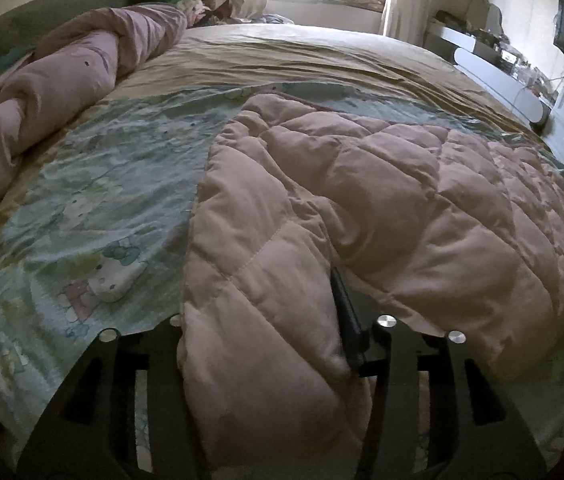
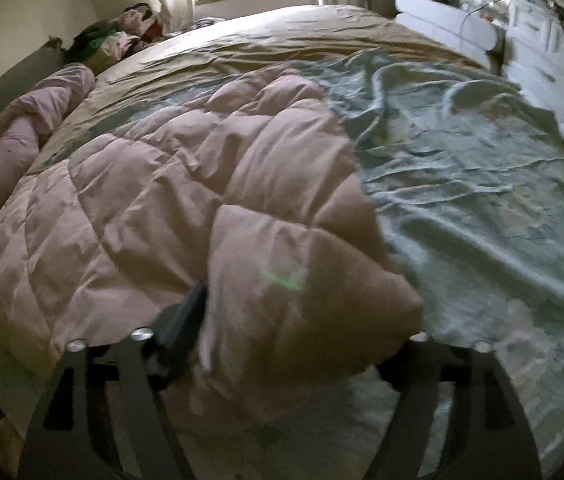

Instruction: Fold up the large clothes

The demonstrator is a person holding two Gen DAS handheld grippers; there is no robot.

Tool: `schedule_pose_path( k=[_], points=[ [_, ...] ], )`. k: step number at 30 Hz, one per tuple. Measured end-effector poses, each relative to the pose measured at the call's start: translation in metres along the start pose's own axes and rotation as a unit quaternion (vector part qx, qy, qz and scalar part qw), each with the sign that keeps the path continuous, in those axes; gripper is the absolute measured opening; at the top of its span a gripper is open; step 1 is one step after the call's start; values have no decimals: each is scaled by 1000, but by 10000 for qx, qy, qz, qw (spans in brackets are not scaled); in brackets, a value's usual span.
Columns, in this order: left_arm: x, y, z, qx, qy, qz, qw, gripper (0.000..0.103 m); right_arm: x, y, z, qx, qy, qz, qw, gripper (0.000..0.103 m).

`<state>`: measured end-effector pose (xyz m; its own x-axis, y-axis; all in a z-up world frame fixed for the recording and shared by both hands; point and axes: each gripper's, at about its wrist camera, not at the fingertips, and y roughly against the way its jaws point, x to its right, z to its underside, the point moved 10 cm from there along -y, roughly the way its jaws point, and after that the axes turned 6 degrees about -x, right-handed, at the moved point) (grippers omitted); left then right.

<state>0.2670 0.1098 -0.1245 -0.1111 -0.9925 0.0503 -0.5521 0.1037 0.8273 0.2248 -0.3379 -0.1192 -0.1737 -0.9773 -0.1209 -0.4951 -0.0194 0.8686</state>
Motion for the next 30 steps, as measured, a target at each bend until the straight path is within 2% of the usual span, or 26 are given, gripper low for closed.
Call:
schedule_pose_path(
  k=[1,4,6,11,13,14,16,18,20,21,24,30],
  points=[
    [0,3,1,10,2,-16,10000,47,5,8,-1,118,27,175,9998,85],
    [2,9,2,9,-42,-54,10000,49,11,36,-4,528,86,299,9981,93],
    [2,14,4,4,16,-42,10000,51,9,60,-6,801,83,182,9966,97],
    [5,27,12,-2,124,12,9999,57,-11,109,-9,1320,347,-107,9906,99],
    [9,30,17,-52,158,128,9998,69,-24,128,-7,1499,526,-240,9870,99],
    [9,30,20,-114,188,203,9996,72,-29,136,-6,1565,608,-288,9854,99],
    [5,26,24,-268,383,353,9983,94,-42,149,-3,1665,756,-391,9824,99],
    [-11,24,30,-451,732,327,9958,94,-55,160,0,1754,885,-548,9790,99],
    [-22,27,35,-535,775,8,9956,94,-66,169,4,1822,989,-628,9762,99],
    [-26,32,34,-445,746,-123,9961,94,-71,174,6,1860,1051,-676,9746,99],
    [-25,56,34,-151,608,-169,9979,94,-83,191,11,2066,1140,-666,9695,99],
    [-8,138,26,897,524,-329,9940,94,-103,231,32,2451,1154,-783,9594,99]
  ],
)
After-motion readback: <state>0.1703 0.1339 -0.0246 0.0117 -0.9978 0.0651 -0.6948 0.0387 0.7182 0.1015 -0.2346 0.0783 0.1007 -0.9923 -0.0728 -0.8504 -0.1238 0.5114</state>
